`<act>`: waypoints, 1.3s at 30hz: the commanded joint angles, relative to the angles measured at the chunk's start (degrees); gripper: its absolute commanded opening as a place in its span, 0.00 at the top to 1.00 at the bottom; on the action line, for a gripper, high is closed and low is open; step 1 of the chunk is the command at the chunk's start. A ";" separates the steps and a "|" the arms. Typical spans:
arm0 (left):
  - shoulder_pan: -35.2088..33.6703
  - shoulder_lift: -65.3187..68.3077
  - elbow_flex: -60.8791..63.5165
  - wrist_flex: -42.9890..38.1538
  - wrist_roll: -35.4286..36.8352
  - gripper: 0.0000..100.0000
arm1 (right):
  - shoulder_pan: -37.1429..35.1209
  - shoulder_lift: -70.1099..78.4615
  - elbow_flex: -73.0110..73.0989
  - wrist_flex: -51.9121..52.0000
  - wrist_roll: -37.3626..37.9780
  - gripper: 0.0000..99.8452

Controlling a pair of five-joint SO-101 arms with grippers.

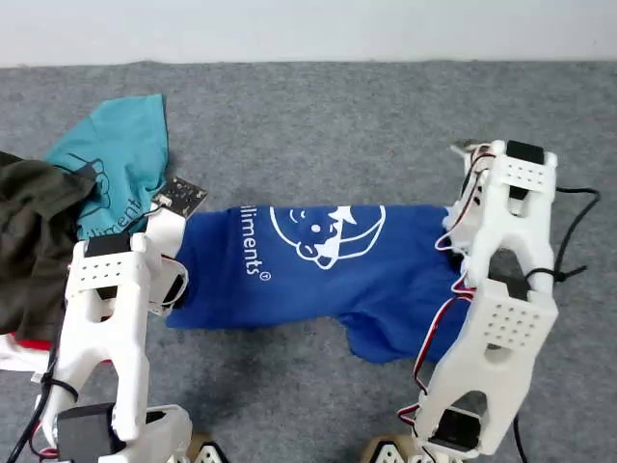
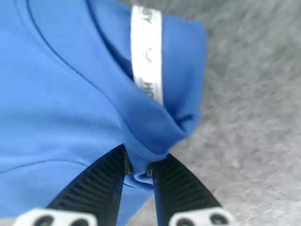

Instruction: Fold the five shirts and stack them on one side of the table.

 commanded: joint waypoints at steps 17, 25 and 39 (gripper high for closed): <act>15.91 -1.76 -5.67 -6.33 17.58 0.89 | -2.15 -11.74 -3.78 6.81 0.09 0.85; 9.14 -1.76 0.48 -16.53 17.23 0.89 | 0.22 -11.47 -3.69 6.81 -1.76 0.85; 8.70 9.58 -1.27 -17.05 17.23 0.89 | -0.40 -11.47 -3.69 6.81 -1.76 0.85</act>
